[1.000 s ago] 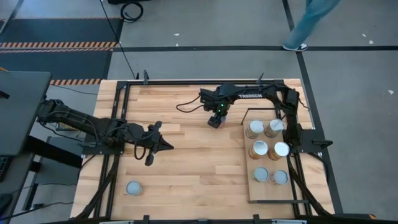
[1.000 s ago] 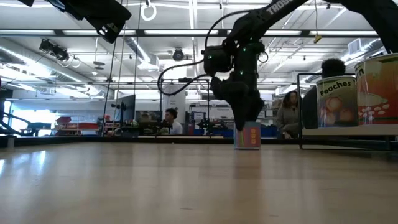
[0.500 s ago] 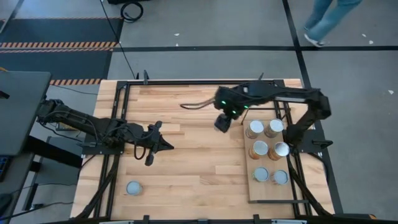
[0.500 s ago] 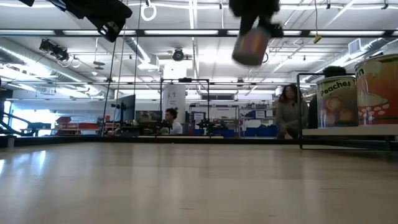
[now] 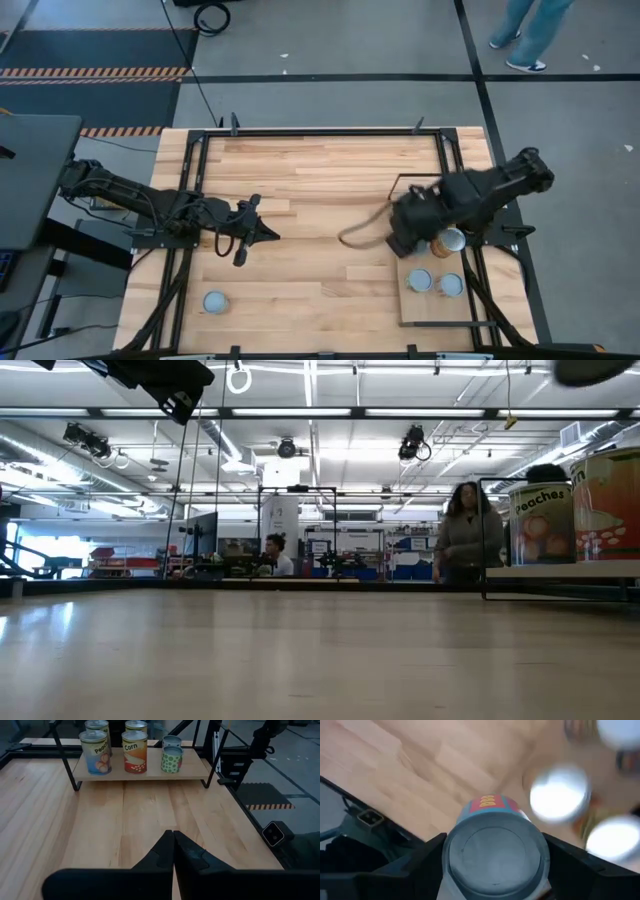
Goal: Pick and place cans onto a shelf
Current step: Put the small canned corn on the shelf
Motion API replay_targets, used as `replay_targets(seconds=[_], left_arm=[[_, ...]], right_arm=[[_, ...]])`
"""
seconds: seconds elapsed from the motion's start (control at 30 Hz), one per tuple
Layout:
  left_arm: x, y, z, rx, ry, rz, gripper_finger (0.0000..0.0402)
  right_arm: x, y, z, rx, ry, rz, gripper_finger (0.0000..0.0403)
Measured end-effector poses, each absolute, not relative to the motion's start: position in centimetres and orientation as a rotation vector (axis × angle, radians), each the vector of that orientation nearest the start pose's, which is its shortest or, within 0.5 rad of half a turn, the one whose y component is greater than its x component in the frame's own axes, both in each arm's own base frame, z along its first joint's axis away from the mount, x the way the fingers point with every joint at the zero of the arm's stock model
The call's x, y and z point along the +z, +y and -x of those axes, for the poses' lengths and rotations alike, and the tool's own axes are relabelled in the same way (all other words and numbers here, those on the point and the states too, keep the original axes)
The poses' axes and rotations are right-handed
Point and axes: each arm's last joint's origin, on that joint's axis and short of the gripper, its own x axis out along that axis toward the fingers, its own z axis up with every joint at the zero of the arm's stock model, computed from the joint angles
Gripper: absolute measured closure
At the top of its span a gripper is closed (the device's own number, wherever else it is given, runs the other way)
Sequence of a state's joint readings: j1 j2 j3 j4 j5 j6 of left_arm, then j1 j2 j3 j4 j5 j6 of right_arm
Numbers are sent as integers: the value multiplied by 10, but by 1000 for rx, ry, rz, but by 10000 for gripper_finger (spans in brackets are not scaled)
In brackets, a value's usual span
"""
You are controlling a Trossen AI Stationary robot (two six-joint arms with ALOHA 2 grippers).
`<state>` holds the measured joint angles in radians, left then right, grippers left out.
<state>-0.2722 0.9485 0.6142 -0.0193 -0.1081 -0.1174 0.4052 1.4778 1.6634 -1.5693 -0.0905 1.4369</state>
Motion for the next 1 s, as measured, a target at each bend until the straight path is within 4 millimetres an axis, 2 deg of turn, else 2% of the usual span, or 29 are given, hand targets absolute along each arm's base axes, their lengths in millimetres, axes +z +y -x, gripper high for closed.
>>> replay_targets(seconds=[0.2,0.37,0.43,0.7,1.0], left_arm=[[261,-53,-201,-142,356,47,390],[261,-53,-201,-147,357,15,390],[261,-53,-201,-148,356,13,390],[261,-53,-201,-145,355,30,390],[261,-53,-201,-146,354,25,390]], right_arm=[[358,143,-204,-772,1443,-1085,107],[336,170,-186,-891,1480,-1148,107],[327,174,-183,-935,1465,-1174,106],[296,184,-190,-912,1448,-1307,106],[282,190,-194,-881,1466,-1402,106]])
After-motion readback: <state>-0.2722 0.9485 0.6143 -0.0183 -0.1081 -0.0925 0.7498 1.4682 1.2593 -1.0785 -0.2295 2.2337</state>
